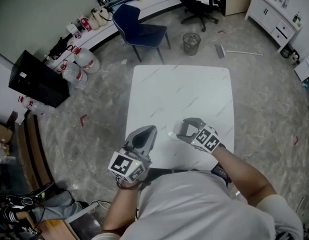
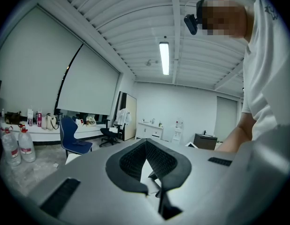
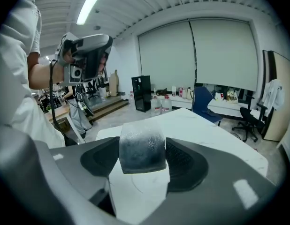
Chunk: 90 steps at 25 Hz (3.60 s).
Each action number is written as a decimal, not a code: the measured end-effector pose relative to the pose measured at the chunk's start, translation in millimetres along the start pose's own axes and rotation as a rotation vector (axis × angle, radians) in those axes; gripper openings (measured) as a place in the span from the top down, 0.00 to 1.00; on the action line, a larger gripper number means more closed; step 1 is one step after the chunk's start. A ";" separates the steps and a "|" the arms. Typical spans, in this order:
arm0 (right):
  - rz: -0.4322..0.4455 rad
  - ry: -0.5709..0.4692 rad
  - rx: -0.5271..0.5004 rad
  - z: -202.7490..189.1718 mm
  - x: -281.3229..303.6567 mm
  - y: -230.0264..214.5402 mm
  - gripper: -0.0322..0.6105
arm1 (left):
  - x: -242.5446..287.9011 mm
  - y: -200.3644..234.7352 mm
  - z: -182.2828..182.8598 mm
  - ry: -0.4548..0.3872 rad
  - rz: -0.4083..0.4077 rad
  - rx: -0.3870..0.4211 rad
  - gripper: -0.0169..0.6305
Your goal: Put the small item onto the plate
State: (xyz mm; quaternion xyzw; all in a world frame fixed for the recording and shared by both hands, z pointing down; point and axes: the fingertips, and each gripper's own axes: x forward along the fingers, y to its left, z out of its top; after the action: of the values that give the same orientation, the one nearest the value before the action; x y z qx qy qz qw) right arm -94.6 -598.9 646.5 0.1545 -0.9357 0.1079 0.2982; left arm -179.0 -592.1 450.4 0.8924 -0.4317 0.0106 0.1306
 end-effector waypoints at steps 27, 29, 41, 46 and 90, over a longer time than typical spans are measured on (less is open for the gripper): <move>0.006 0.396 0.094 -127.4 125.1 -55.7 0.49 | 70.9 84.0 -92.4 0.106 -0.046 -0.093 0.96; 0.013 0.420 0.064 -134.0 128.8 -53.4 0.49 | 70.7 87.0 -94.1 0.109 -0.043 -0.094 0.96; -0.006 0.466 -0.047 -153.5 135.9 -52.2 0.49 | 74.6 87.2 -109.6 0.146 -0.029 -0.119 0.96; -0.005 0.428 -0.031 -141.8 131.6 -51.5 0.49 | 73.9 87.2 -105.8 0.148 -0.037 -0.119 0.96; -0.303 -0.620 -0.026 248.8 -226.8 -1.1 0.95 | 51.2 -48.9 128.1 -0.090 0.039 0.120 0.96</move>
State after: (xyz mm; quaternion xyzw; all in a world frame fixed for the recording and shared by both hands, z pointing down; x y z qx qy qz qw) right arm -49.1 -622.1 313.7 0.3135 -0.9495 -0.0017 0.0141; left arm -121.2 -633.5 322.5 0.8896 -0.4531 -0.0011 0.0570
